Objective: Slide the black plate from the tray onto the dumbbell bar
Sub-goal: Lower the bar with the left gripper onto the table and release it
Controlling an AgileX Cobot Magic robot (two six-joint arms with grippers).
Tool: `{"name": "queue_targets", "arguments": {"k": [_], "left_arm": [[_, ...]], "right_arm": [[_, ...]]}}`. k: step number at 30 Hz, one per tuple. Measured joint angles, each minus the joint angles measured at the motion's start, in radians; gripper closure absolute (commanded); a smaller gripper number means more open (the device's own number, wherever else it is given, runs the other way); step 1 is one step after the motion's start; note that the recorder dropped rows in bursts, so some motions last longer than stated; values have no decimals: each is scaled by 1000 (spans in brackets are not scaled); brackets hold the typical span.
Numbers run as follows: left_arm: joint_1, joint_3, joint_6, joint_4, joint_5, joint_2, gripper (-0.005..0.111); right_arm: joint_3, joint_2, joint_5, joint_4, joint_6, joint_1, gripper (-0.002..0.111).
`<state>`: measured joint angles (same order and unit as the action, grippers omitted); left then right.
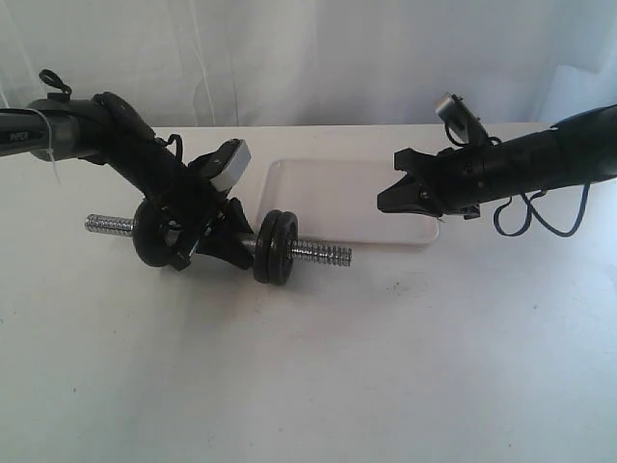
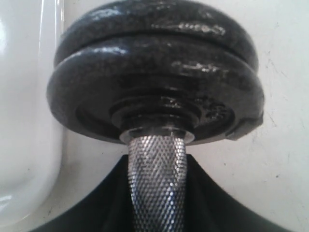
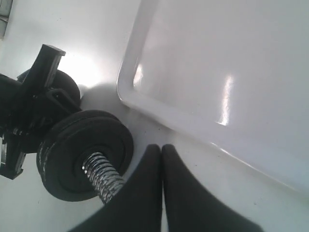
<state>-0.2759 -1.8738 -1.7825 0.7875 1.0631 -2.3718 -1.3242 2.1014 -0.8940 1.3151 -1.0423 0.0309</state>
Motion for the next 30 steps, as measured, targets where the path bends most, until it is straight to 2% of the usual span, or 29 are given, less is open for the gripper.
{"name": "queue_targets", "arguments": {"k": [2,6,8,13,18,30], "left_arm": [[0,0,0,0,0,0,98],[0,0,0,2,0,0,68],[0,0,-7,7,0,0,58],[7,6,-23,268,4,-29,42],[-4,6,-8,360,18,-30,40],[-4,6,25,358,-18,-30,40]], "right_arm": [[0,0,0,0,-2,0,108],[0,0,0,0,-4,0,108],[0,0,0,0,-4,0,108],[0,0,2,-3,-8,0,108],[0,0,2,-10,-15,0,108],[0,0,2,-12,-15,0,108]]}}
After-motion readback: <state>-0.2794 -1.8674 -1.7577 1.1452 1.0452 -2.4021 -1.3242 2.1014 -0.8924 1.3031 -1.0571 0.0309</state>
